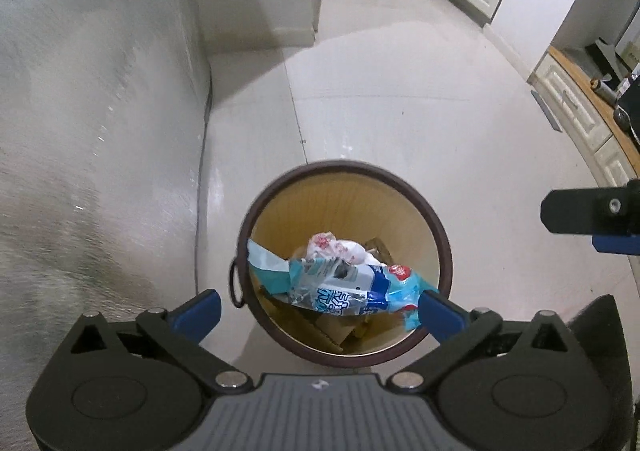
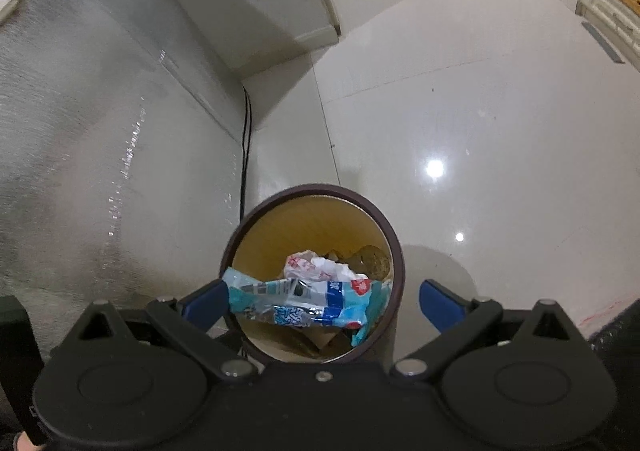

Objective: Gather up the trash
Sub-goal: 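Raise both open tools up away from the bin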

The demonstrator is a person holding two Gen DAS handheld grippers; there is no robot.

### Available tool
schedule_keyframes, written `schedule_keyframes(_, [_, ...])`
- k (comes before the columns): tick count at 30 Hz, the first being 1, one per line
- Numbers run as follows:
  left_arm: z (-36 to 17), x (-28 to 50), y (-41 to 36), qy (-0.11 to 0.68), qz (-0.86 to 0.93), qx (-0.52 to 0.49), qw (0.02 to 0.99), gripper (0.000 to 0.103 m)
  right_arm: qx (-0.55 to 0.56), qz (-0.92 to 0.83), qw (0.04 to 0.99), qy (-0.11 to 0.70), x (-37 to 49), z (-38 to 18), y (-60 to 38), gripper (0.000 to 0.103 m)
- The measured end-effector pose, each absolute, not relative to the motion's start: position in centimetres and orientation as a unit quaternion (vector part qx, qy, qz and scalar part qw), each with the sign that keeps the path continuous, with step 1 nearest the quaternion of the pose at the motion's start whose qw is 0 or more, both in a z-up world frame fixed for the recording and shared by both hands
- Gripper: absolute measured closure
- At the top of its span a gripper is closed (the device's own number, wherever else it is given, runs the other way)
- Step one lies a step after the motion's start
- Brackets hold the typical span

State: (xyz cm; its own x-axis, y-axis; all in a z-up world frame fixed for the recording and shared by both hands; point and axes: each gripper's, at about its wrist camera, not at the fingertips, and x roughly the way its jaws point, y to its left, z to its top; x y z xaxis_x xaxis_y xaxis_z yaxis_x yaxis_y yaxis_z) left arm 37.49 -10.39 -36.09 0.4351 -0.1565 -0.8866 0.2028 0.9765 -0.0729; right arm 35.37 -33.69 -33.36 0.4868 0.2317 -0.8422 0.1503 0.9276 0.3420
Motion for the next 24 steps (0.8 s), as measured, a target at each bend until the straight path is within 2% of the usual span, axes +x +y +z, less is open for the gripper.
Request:
schedule_keyframes(7, [-30.9,34.6,-9.4,0.487,-0.099,0.026,0.868,0.000,0.176,0.026,0.862,0.475,32.2,-28.6,-33.4,0.000])
schedule_keyframes(24, [-14.4,24.3,-6.9,0.384,-0.095,0.000,0.918,0.000,0.141,0.026,0.920,0.364,22.3,-14.4,-31.5,0.000])
